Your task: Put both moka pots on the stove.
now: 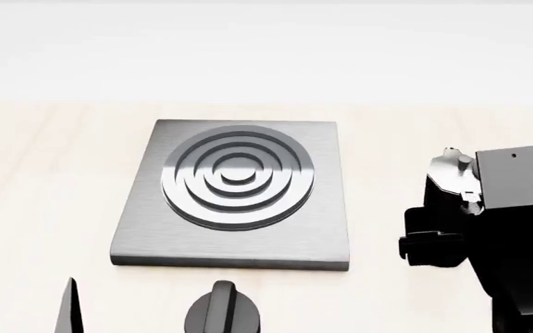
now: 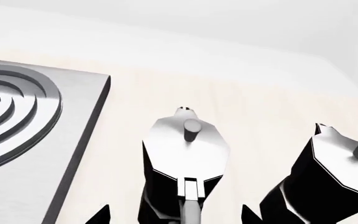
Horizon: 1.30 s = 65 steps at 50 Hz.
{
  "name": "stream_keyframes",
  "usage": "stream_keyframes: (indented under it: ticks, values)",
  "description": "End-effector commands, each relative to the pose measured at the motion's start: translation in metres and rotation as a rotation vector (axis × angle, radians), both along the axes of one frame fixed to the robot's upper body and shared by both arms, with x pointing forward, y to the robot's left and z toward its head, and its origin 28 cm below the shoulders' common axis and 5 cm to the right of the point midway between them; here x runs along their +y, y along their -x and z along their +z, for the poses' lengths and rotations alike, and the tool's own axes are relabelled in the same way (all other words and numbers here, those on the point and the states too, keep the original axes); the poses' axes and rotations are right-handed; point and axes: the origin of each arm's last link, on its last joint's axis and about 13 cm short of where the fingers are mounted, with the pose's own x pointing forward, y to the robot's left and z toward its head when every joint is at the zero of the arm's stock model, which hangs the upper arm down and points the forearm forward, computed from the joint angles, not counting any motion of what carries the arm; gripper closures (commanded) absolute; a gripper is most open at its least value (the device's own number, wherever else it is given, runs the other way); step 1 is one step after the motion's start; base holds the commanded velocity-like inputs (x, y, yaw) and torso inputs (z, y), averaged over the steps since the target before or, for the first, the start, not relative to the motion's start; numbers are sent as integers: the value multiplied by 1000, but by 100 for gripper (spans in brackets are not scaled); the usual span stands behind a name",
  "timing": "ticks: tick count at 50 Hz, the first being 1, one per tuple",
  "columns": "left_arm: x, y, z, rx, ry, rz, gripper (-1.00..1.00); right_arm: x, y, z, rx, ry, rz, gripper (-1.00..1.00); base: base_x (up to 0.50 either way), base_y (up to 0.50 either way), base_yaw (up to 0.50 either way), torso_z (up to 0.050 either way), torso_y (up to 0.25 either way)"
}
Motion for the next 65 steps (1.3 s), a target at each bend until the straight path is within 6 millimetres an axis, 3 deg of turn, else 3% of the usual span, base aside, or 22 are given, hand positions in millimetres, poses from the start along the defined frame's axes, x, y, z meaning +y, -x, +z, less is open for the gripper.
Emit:
stream_keyframes:
  ticks: [1,33,49,50,65]
  values:
    - [0,0,0,0,-1,-2,-100,-2,-4,-8,25,2,1,-100,0,0,0,0,0]
    - [-2,1,0,1,-2,-12,-100,-9,-15,-41,69,-9,-29,-100,0,0,0,0,0]
    - [-3,1,-1,2,-3,-15,-100,-8,-15,-46,58,-18,-42,-100,0,0,0,0,0]
    - [-2,0,-1,3,-3,-13,-100,-8,-15,-46,66,-19,-40,100,0,0,0,0,0]
    - [-3,0,-2,6,-2,-14,-100,-5,-15,-46,47,-17,-29,100,0,0,0,0,0]
